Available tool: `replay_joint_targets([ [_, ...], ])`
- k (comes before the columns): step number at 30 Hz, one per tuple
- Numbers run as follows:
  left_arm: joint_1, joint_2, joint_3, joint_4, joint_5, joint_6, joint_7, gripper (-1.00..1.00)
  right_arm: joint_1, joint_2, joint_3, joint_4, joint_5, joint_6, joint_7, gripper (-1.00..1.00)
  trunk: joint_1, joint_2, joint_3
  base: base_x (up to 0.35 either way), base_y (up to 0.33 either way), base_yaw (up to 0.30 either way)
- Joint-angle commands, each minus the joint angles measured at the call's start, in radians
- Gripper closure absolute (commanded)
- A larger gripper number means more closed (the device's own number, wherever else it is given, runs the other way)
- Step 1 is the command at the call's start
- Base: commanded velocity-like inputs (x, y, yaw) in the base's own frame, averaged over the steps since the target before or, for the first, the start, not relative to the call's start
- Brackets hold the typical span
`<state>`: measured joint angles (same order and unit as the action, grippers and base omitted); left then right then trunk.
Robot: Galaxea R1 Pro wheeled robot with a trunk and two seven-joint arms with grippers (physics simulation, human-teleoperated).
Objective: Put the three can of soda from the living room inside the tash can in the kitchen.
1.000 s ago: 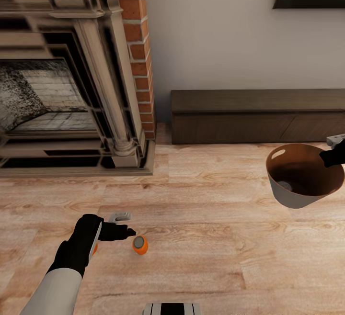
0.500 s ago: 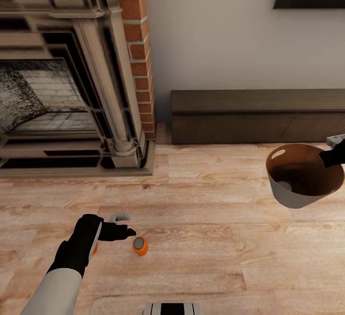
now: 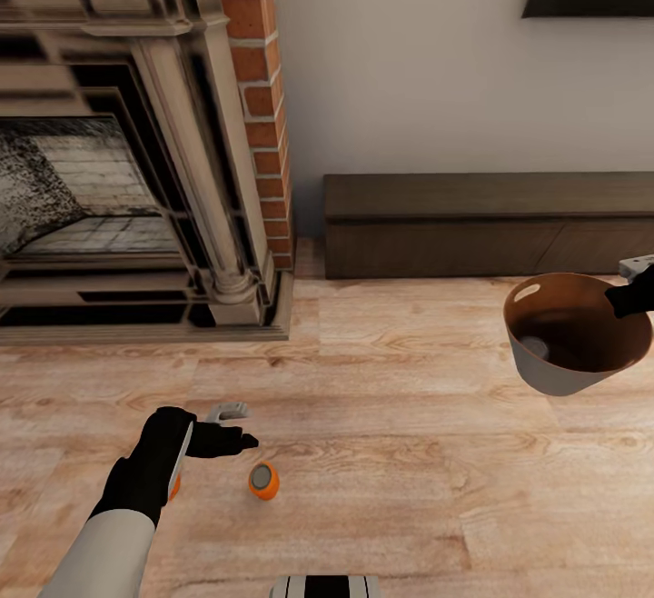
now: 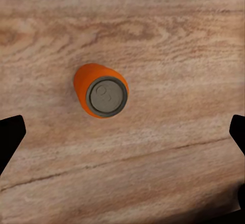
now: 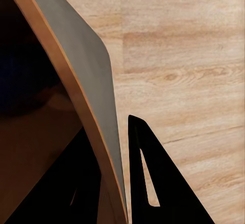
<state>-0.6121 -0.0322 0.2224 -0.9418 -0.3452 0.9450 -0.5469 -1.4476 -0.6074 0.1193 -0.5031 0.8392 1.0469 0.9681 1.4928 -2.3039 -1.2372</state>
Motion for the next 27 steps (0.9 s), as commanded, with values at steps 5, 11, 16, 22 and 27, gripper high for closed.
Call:
replay_joint_targets([
  [5, 0.000, 0.001, 0.000, 0.000, 0.001, -0.001, -0.003, -1.00, 0.000, 0.001, -0.001, 0.000, 0.000, 0.000, 0.001, 1.00, 0.000, 0.000, 0.000, 0.030, 0.000, 0.000],
  [11, 0.000, 0.002, -0.001, 0.000, 0.001, -0.005, -0.004, -1.00, 0.000, -0.001, -0.001, 0.000, 0.000, 0.000, 0.001, 1.00, 0.000, 0.000, 0.000, 0.122, 0.000, 0.000],
  [16, 0.000, 0.002, 0.000, 0.000, 0.002, -0.011, -0.003, -1.00, 0.000, 0.000, 0.000, 0.000, 0.001, 0.000, 0.001, 1.00, 0.000, 0.000, 0.000, 0.130, 0.000, 0.000],
  [22, 0.000, 0.000, 0.000, 0.000, 0.001, -0.012, 0.003, -1.00, 0.001, 0.001, 0.000, 0.000, 0.001, 0.000, 0.001, 1.00, 0.000, 0.000, 0.000, 0.030, 0.000, 0.000],
  [27, 0.000, 0.000, 0.000, 0.000, 0.002, -0.012, 0.006, -1.00, 0.001, 0.001, 0.000, 0.000, 0.000, 0.000, 0.001, 1.00, 0.019, -0.035, -0.016, 0.005, 0.000, 0.000],
])
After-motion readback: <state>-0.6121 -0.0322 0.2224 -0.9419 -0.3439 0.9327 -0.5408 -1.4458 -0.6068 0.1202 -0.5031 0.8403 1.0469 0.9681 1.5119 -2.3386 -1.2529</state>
